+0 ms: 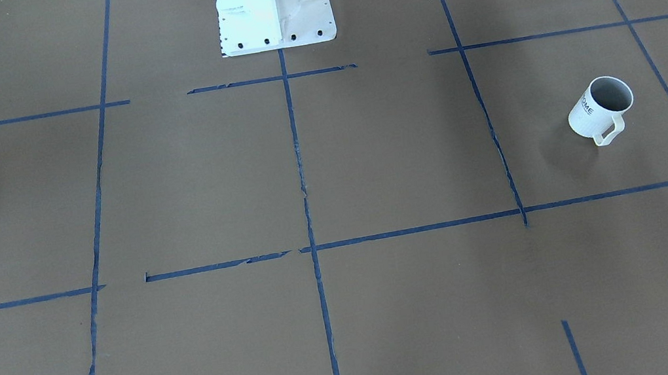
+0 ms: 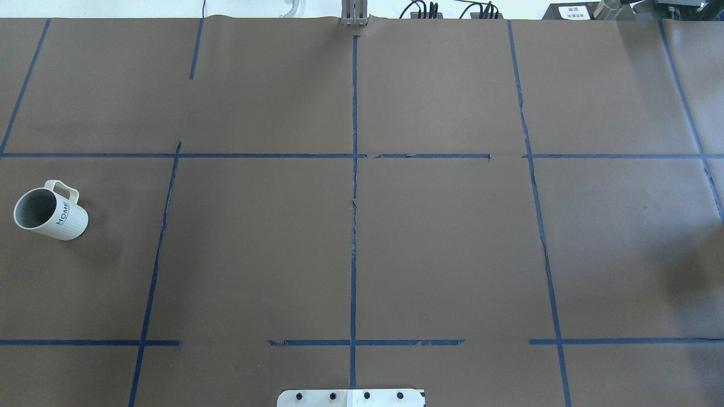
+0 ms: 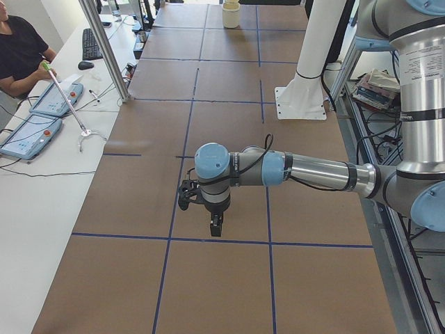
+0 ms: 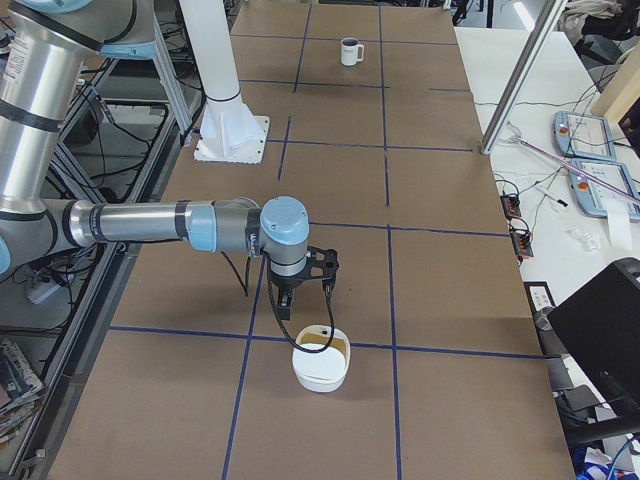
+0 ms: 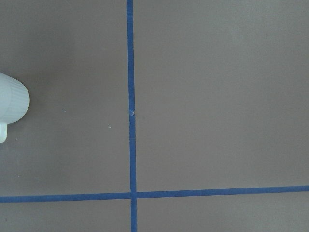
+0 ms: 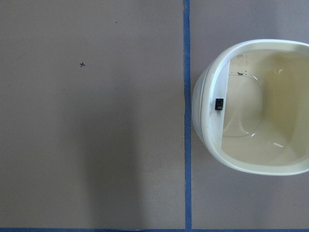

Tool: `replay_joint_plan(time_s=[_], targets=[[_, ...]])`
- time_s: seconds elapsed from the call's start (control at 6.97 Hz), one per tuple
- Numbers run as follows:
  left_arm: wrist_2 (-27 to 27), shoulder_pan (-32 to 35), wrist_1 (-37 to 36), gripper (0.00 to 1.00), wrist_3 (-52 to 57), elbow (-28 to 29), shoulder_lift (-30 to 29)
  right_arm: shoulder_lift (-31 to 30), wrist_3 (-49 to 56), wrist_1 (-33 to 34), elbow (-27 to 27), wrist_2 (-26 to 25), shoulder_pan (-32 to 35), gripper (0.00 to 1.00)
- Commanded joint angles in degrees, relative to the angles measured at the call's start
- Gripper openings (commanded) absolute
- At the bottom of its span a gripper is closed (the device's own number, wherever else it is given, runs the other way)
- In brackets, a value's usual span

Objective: Left arm hands cup to right arm to dump lemon

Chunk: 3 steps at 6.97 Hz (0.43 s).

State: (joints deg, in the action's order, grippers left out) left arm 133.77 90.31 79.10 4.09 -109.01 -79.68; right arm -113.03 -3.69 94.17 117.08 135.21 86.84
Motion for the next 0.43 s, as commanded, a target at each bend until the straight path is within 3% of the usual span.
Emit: replay_joint_plan(time_s=[0.0,0.29], targets=[[-0.1,-0.4,-1.0,1.00,0.0,-2.3,1.3,0.0,-0.1,0.0,0.0,0.1,0.0,1.00],[0.2,-0.4,-1.2,1.00,0.0,-2.6,2.0,0.1,-0.3,0.0,0.1,0.3,0.0,1.00]])
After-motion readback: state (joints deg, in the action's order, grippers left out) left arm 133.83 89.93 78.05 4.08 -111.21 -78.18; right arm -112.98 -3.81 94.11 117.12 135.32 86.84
